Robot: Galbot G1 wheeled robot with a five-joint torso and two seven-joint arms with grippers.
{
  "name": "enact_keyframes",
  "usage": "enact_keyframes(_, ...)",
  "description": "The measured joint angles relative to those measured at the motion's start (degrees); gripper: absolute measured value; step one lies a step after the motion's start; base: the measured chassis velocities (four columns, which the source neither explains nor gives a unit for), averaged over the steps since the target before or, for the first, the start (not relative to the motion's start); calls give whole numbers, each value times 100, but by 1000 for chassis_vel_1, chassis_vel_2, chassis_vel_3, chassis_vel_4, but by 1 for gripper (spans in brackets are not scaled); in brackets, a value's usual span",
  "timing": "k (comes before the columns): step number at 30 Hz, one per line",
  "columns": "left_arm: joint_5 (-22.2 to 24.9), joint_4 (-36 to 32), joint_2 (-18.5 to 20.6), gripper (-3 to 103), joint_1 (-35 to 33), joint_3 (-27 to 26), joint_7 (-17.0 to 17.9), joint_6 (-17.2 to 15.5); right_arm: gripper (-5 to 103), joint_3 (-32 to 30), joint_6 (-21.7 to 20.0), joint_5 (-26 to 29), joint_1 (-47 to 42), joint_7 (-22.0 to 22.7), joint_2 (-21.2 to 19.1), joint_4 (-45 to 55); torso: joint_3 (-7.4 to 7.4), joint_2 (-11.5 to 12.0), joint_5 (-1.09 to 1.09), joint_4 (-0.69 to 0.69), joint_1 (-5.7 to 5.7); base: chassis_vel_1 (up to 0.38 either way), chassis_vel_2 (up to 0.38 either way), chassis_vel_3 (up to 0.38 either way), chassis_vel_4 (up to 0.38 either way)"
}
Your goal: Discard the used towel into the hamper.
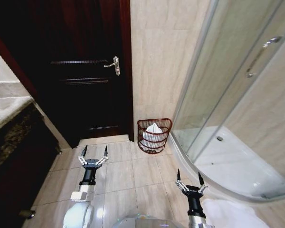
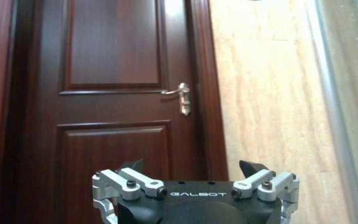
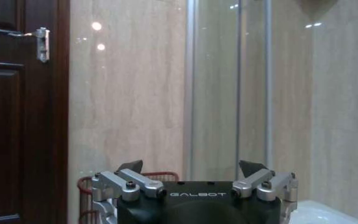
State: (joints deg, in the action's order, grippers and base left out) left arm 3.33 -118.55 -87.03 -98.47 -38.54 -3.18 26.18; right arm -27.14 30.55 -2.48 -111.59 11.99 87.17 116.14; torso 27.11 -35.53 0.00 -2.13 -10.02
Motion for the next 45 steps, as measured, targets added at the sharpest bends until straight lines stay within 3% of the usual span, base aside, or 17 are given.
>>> enact_keyframes(16,-262,-62,-266,100,-13,48,-6,11,100,-31,113,59,10,478,-125,98,1,1,1,1,-2,-107,-96,-97,-111)
enact_keyframes(28,-90,-19,-269,100,52,27,-19,111,100,-120,-7,51,-127,692,-205,243,1,1,0,-1,-2,-83,-85,-82,-82)
enact_keyframes(45,-30,-41,-223,100,43,-9,-10,131,100,-31,-21,0,-125,690,-168,271,0,1,-1,-1,-1,-89,-164,93,179)
